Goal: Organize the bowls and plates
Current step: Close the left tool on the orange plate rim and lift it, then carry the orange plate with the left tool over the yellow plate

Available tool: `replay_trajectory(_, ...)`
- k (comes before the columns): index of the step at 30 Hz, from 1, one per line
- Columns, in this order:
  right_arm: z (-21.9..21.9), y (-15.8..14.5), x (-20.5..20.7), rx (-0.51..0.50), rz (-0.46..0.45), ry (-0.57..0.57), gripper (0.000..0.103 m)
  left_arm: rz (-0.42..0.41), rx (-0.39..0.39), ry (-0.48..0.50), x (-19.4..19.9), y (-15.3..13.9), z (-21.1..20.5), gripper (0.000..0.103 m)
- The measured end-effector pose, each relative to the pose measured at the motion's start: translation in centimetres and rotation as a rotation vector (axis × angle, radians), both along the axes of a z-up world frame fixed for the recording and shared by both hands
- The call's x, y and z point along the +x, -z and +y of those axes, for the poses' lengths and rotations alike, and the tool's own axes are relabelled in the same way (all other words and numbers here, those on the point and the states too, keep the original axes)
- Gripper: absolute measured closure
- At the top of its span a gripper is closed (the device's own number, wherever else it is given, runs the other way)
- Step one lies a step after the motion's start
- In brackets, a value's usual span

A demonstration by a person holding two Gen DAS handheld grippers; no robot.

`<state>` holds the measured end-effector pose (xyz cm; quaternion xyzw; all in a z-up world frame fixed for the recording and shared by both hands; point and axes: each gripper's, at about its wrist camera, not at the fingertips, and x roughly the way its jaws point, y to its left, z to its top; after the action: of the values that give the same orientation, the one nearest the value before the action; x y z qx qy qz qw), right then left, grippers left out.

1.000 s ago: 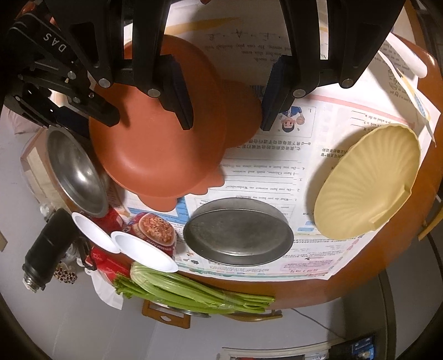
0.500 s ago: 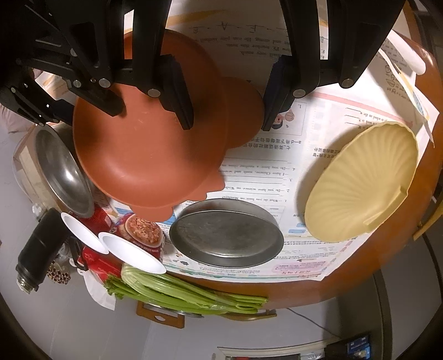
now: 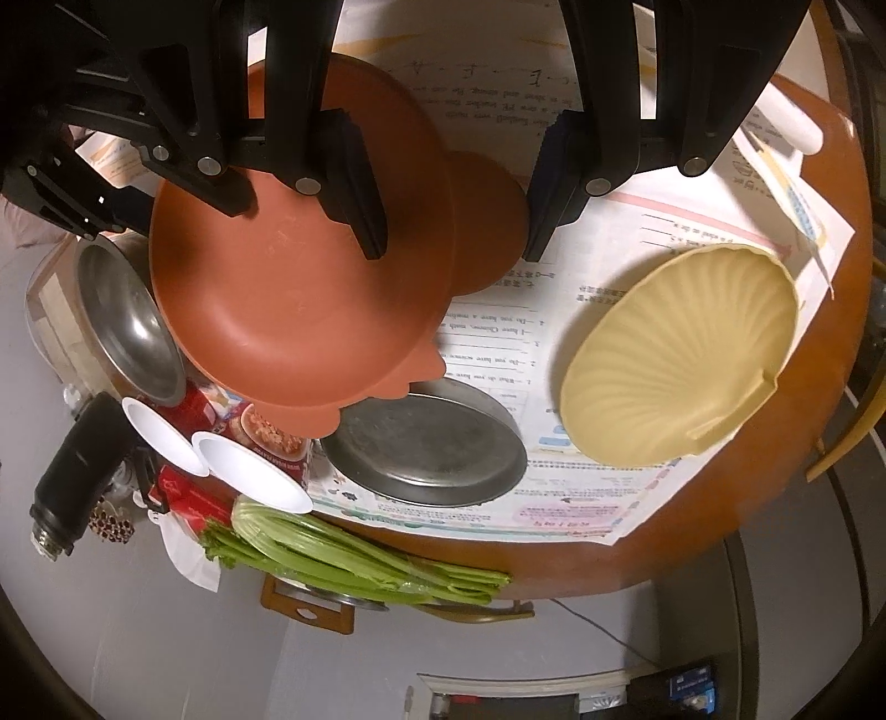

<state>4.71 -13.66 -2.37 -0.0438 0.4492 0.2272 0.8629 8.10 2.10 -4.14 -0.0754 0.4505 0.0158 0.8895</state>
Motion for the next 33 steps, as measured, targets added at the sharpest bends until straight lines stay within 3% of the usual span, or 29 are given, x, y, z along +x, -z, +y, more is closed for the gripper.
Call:
replay_trajectory(15, 2.1, -2.1, 0.0, -0.014, -0.036, -0.046, 0.063, -0.052, -0.017, -0.057, -1.2, -1.9, 2.5, 0.052)
replay_trajectory(33, 10.1, -4.7, 1.2, -0.031, -0.077, -0.189, 0.063, -0.120, -0.064, -0.216, -2.3, -3.9, 10.8, 0.052)
